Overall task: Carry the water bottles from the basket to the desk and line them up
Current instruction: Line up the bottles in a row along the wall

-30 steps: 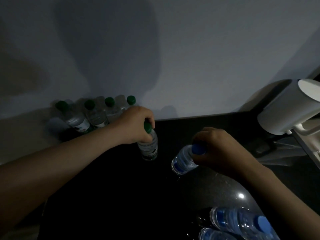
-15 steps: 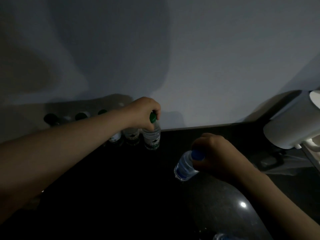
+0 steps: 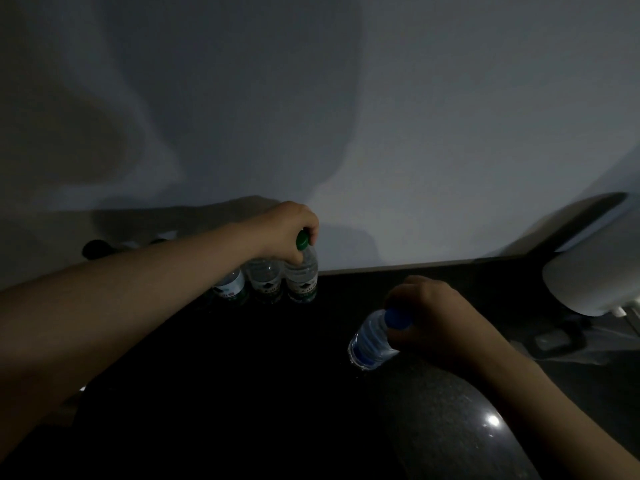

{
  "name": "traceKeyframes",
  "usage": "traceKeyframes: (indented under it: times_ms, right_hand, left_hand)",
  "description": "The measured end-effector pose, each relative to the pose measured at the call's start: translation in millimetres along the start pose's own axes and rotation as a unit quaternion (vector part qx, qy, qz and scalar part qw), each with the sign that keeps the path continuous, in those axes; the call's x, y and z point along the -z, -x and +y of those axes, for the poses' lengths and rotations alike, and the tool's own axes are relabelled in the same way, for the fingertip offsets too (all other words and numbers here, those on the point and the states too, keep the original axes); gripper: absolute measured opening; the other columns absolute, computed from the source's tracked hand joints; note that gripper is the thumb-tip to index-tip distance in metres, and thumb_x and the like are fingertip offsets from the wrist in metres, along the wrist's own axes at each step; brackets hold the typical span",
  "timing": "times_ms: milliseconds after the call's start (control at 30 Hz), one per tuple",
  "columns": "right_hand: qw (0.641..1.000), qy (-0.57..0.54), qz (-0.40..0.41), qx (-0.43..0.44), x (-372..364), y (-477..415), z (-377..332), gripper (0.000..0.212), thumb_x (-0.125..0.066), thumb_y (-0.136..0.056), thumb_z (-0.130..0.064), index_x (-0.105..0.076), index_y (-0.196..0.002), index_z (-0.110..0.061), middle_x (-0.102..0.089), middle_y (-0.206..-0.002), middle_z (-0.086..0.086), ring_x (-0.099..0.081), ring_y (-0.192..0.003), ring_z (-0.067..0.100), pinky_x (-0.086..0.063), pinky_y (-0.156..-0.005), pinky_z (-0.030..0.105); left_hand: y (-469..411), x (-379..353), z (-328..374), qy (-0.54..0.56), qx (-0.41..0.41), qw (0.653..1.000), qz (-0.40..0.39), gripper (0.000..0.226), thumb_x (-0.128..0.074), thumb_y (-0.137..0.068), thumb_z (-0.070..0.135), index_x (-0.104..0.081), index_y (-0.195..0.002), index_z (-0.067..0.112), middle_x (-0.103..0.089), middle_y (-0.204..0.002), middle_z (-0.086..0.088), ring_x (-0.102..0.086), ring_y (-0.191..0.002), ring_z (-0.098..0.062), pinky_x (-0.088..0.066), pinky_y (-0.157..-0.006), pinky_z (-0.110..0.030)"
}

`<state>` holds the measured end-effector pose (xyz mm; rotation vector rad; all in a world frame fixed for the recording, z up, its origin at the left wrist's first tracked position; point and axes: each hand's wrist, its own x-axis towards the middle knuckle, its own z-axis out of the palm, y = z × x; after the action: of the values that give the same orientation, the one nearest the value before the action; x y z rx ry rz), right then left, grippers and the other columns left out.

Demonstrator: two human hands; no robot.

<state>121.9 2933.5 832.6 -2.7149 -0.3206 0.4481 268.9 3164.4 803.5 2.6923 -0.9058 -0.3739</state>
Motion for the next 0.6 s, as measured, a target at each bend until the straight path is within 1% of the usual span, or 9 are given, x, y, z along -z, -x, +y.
traceKeyframes:
  times_ms: [33,133,233,267,333,433,533,600]
  right_hand:
    - [1.000,0.000,0.000,0.001,0.1,-1.4,0.5,0.036,-0.071,-0.079,-0.033,-0.062,-0.113,-0.025,-0.052,-0.110,-0.007,-0.055,-0.096,0.008,-0.053,-0.082,0.026]
    - [1.000,0.005,-0.002,0.000,-0.2,-5.1,0.1,0.037,-0.071,-0.079,-0.032,-0.061,-0.113,-0.025,-0.053,-0.112,-0.006,-0.055,-0.097,0.009,-0.053,-0.083,0.027]
    - [1.000,0.007,0.003,-0.005,-0.8,-8.4,-1.1,0.037,-0.071,-0.079,-0.029,-0.063,-0.113,-0.022,-0.055,-0.113,-0.003,-0.056,-0.099,0.013,-0.053,-0.084,0.030]
    - [1.000,0.007,0.003,-0.006,-1.0,-9.7,-1.5,0.036,-0.071,-0.079,-0.029,-0.063,-0.113,-0.021,-0.055,-0.113,-0.003,-0.056,-0.099,0.013,-0.053,-0.084,0.030]
    - [1.000,0.008,0.004,-0.005,-1.9,-12.9,-1.3,0.035,-0.071,-0.078,-0.030,-0.064,-0.112,-0.022,-0.055,-0.112,-0.003,-0.056,-0.098,0.013,-0.052,-0.083,0.029]
    - [1.000,0.012,0.007,-0.006,-3.1,-16.9,-0.5,0.035,-0.072,-0.077,-0.031,-0.065,-0.110,-0.023,-0.057,-0.111,-0.003,-0.056,-0.096,0.012,-0.051,-0.081,0.026]
    - [1.000,0.007,0.006,-0.010,-3.7,-19.4,-0.5,0.036,-0.072,-0.078,-0.030,-0.064,-0.112,-0.023,-0.056,-0.113,-0.004,-0.055,-0.099,0.012,-0.052,-0.083,0.027]
    - [1.000,0.004,0.008,-0.010,-4.4,-20.7,-0.2,0.036,-0.072,-0.078,-0.030,-0.063,-0.113,-0.023,-0.055,-0.113,-0.005,-0.054,-0.099,0.011,-0.052,-0.084,0.026]
  left_hand:
    - [-0.7,-0.6,-1.1,0.003,0.002,1.000,-0.002,0.027,-0.075,-0.061,0.011,-0.065,-0.086,0.017,-0.058,-0.093,0.002,-0.057,-0.086,-0.019,-0.051,-0.075,-0.035]
    - [-2.7,-1.2,-3.1,-0.005,0.011,1.000,-0.010,0.027,-0.074,-0.065,0.011,-0.065,-0.090,0.017,-0.057,-0.096,0.003,-0.056,-0.087,-0.017,-0.047,-0.069,-0.027]
    - [-4.5,-1.8,-4.7,0.003,0.006,1.000,-0.008,0.026,-0.074,-0.065,0.010,-0.065,-0.089,0.015,-0.057,-0.095,0.000,-0.056,-0.087,-0.019,-0.048,-0.074,-0.032]
    - [-5.3,-2.1,-5.9,0.003,0.007,1.000,-0.007,0.025,-0.074,-0.066,0.010,-0.065,-0.089,0.015,-0.056,-0.095,0.001,-0.056,-0.087,-0.019,-0.048,-0.075,-0.032]
    - [-6.8,-3.5,-7.4,0.001,0.014,1.000,-0.008,0.026,-0.074,-0.066,0.010,-0.065,-0.089,0.016,-0.056,-0.096,0.001,-0.055,-0.087,-0.018,-0.047,-0.075,-0.032]
    - [-8.7,-6.8,-6.9,0.010,0.016,1.000,-0.011,0.027,-0.074,-0.064,0.011,-0.063,-0.087,0.020,-0.057,-0.096,0.001,-0.056,-0.088,-0.019,-0.050,-0.078,-0.037]
    - [-10.2,-10.9,-6.4,0.002,0.024,1.000,-0.009,0.028,-0.075,-0.065,0.014,-0.064,-0.089,0.020,-0.057,-0.098,0.002,-0.055,-0.088,-0.017,-0.048,-0.076,-0.032]
    - [-10.9,-12.7,-5.1,0.008,0.029,1.000,-0.009,0.028,-0.076,-0.063,0.015,-0.063,-0.087,0.023,-0.057,-0.097,0.002,-0.054,-0.087,-0.016,-0.048,-0.075,-0.032]
